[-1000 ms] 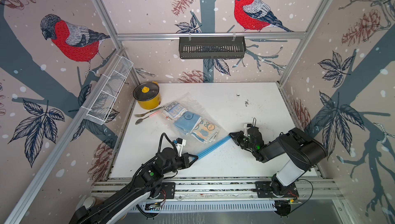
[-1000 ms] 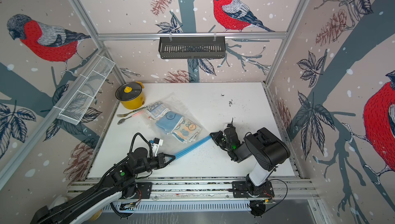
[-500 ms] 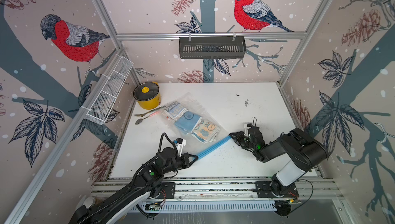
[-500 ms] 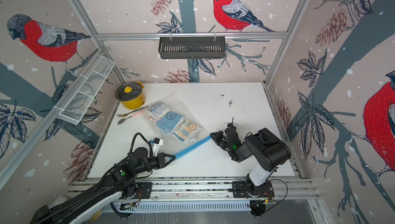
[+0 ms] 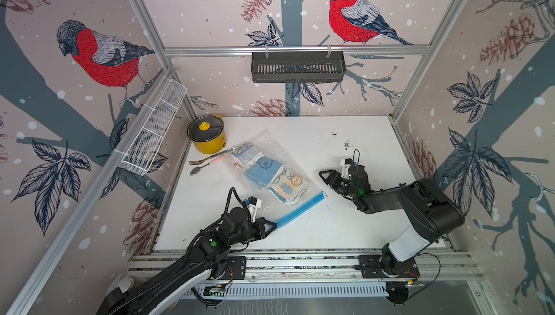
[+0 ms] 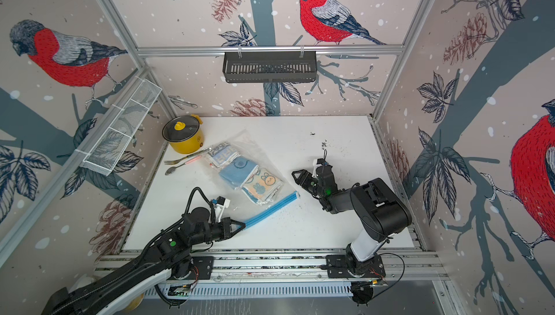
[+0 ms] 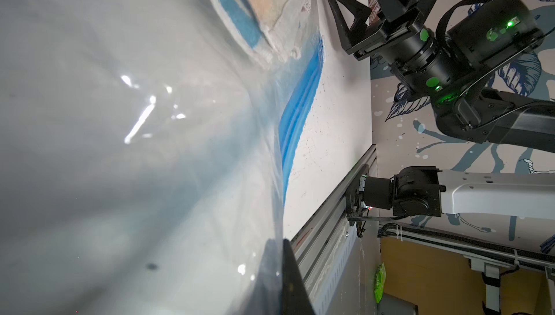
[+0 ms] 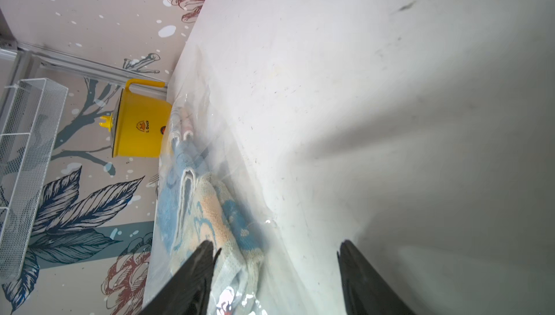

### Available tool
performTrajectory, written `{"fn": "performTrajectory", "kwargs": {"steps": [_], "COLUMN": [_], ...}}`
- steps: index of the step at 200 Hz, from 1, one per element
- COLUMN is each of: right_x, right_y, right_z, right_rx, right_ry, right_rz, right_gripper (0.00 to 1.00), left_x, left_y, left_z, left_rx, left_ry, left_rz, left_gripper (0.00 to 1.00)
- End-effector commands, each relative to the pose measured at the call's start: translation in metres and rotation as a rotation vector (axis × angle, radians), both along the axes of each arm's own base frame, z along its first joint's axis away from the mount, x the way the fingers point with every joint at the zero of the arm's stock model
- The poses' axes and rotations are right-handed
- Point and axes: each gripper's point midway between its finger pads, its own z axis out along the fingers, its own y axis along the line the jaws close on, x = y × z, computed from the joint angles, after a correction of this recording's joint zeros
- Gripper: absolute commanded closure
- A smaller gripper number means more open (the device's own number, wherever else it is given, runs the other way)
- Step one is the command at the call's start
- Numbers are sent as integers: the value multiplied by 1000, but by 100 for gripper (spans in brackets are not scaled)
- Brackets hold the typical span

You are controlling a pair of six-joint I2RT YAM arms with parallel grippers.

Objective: Place the folded towel into the vacuum bag
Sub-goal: Close the vacuum bag at the center of the board, then adjust the vacuum bag at the center of the board.

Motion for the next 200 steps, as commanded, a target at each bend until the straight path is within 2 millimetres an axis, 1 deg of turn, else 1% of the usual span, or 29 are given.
{"fn": "performTrajectory", "kwargs": {"steps": [1,18,39,74,97,117,135,164,186,200], "right_x": [-4,2,10,22,29,32,33,35,35,36], "right_y": [18,35,55,87,103,116,126,136,140,140], "right_z": [-8,-14,-23,-38,-43,-39,-36,-32,-29,-27], "right_rx": [-70,-135,-235,-312,-284,-227,-183,-140,-127,-125], "right_ry": [-1,0,-16,-38,-42,-58,-70,-84,-93,-97], "right_rz": [165,260,352,471,514,550,584,620,634,629], "right_gripper": [30,27,25,22,22,22,25,30,36,42], "left_x": [1,3,5,4,3,3,3,5,6,7], "left_y": [11,16,18,20,22,24,25,27,27,27], "left_z": [-16,-23,-26,-32,-34,-36,-36,-37,-36,-37], "left_rx": [74,102,115,133,134,136,135,142,141,144], "left_ry": [42,59,67,87,94,100,103,105,105,107], "left_rz": [50,81,95,102,114,124,129,135,138,138], "left_gripper": [100,100,100,100,100,100,100,100,100,100]}}
